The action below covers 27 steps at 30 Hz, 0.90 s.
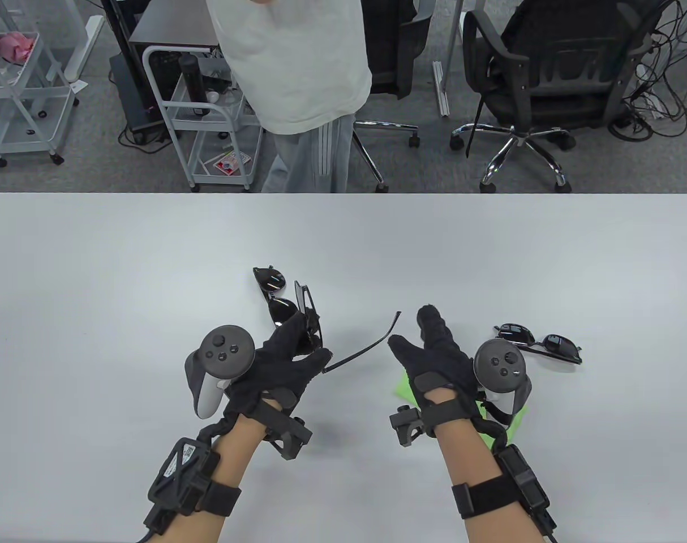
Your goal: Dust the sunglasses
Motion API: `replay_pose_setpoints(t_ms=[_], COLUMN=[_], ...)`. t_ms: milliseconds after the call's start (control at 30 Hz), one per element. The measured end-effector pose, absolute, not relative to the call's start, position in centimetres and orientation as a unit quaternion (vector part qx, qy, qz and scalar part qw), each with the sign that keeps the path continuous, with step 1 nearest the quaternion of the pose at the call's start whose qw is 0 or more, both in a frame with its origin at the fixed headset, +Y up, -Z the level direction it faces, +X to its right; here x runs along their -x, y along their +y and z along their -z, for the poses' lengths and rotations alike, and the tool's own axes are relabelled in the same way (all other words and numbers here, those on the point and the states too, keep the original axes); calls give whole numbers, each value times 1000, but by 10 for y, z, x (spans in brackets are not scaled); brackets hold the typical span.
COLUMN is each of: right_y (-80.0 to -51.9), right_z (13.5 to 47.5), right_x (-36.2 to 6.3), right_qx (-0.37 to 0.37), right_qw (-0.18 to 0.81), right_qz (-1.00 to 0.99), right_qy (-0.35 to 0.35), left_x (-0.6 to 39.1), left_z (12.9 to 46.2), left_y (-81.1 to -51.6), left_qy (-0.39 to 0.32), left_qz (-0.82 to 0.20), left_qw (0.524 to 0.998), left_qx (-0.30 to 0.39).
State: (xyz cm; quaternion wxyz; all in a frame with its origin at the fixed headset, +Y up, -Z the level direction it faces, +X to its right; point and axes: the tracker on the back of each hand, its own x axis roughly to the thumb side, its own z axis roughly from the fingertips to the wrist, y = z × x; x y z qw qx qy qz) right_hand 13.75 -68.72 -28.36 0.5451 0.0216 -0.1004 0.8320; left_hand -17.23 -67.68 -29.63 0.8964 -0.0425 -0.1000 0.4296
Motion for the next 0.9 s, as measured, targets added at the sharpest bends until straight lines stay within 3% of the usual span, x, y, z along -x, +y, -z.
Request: replay_pose_setpoints(t_ms=[167, 367, 567, 900], right_y=[-672, -671, -676, -655], right_z=[279, 275, 279, 270], right_x=[-107, -83, -92, -104], right_qx=[-155, -200, -186, -156], right_qw=[464, 412, 460, 309], right_qz=[-866, -885, -865, -916], right_qy=[-105, -87, -72, -200], left_x=[161, 141, 132, 136], left_z=[293, 288, 284, 283], left_y=[-672, -679, -679, -672], left_qy=[-140, -198, -212, -206], left_qz=[-318, -265, -236, -195], left_qw=[937, 942, 947, 958], left_qx=[24, 63, 57, 32])
